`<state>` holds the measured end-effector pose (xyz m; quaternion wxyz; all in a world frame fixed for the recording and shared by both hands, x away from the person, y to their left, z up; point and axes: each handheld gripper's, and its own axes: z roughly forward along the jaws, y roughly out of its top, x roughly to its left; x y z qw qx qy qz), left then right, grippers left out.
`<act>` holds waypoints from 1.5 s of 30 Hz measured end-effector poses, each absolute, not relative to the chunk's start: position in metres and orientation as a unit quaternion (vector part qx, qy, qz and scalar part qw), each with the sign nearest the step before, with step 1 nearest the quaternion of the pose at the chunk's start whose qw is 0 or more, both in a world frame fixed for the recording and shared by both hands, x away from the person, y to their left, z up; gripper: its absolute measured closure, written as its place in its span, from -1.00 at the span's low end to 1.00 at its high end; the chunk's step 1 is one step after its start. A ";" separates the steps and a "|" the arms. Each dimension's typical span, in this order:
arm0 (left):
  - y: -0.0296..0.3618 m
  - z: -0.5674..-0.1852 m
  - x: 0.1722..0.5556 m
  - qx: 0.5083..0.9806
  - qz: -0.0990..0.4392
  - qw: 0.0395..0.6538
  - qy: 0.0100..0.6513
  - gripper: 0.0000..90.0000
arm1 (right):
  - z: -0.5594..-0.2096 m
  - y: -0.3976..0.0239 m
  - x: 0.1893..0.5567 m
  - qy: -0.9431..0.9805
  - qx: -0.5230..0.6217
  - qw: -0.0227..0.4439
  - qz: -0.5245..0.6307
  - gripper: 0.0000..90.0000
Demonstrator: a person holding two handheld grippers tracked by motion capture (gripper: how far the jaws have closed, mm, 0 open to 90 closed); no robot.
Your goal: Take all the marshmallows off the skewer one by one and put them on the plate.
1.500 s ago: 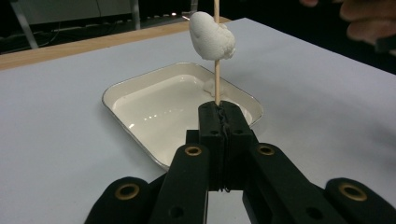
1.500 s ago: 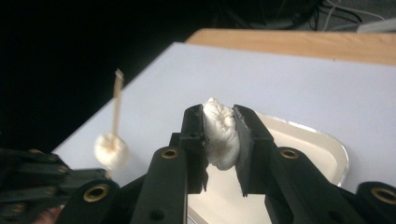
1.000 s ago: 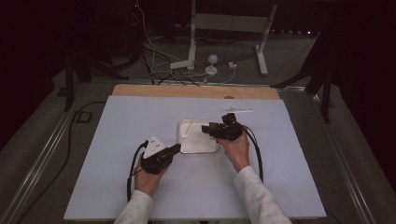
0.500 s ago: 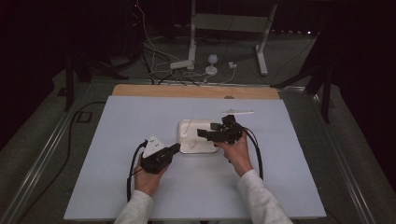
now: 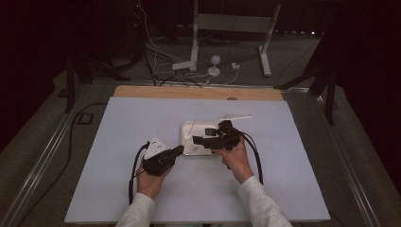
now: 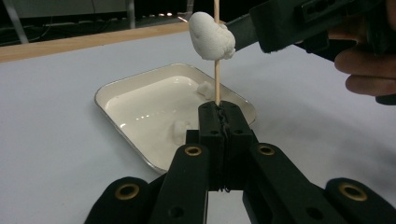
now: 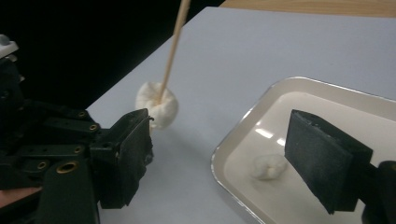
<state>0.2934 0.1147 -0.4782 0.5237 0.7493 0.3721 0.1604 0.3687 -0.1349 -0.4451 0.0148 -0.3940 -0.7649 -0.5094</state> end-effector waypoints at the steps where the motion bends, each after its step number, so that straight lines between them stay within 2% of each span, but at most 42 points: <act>1: 0.115 -0.478 0.294 0.749 0.159 0.524 0.372 1.00 | -0.445 -0.134 0.368 -0.765 -0.392 0.017 -0.510 -0.49; 10: 0.113 -0.477 0.293 0.748 0.150 0.533 0.367 1.00 | -0.447 -0.126 0.365 -0.770 -0.372 0.036 -0.517 -0.30; 16: 0.112 -0.476 0.292 0.747 0.146 0.539 0.360 1.00 | -0.450 -0.124 0.365 -0.769 -0.358 0.062 -0.526 -0.02; 18: 0.111 -0.476 0.292 0.748 0.144 0.540 0.358 1.00 | -0.451 -0.123 0.365 -0.765 -0.356 0.074 -0.532 0.14; 21: 0.110 -0.476 0.292 0.749 0.142 0.543 0.353 1.00 | -0.452 -0.122 0.366 -0.763 -0.356 0.086 -0.533 0.24; 25: 0.109 -0.476 0.291 0.750 0.141 0.543 0.350 1.00 | -0.453 -0.120 0.366 -0.758 -0.353 0.103 -0.539 0.55; 31: 0.109 -0.476 0.291 0.750 0.146 0.546 0.345 1.00 | -0.452 -0.121 0.366 -0.753 -0.352 0.108 -0.546 0.68; 45: 0.108 -0.477 0.289 0.760 0.156 0.538 0.329 1.00 | -0.444 -0.126 0.364 -0.748 -0.351 0.099 -0.555 0.72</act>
